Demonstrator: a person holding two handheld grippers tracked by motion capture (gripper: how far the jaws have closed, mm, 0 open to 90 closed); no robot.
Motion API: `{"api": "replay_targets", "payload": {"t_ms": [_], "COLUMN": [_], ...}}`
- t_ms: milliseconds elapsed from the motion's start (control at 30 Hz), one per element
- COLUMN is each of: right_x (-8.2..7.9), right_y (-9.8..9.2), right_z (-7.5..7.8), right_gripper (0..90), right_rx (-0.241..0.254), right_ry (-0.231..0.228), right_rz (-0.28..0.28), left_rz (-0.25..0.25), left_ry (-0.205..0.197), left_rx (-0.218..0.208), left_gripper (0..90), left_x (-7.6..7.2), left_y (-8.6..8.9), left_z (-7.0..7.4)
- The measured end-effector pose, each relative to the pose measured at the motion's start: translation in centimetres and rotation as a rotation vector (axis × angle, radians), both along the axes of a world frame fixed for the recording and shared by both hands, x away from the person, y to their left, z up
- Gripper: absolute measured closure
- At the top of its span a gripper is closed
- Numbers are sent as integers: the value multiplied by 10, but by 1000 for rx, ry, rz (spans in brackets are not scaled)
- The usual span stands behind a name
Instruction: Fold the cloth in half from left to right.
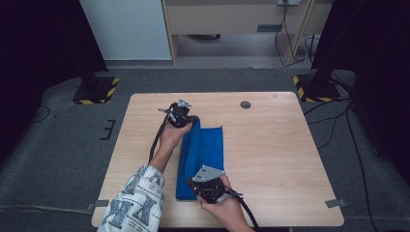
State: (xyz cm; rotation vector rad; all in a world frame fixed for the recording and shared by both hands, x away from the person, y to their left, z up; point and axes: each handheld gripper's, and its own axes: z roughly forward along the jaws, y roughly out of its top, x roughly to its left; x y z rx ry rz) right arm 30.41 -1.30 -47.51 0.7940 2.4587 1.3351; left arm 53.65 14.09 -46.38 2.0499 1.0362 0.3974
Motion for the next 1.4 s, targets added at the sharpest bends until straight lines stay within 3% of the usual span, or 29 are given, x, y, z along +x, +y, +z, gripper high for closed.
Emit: {"api": "replay_targets", "payload": {"t_ms": [567, 1400], "right_x": [-2, -4], "right_y": [-19, -35], "right_z": [3, -4], "right_gripper": [874, 871], "right_rx": [-3, -33], "right_ry": [-10, 19], "right_rz": [-2, -22], "left_rz": [-20, -26], "left_ry": [-4, -2], "left_rx": [12, 6], "left_gripper": [873, 869], "left_x": [-3, -3], "left_y": [-16, -30], "left_z": [2, -2]}}
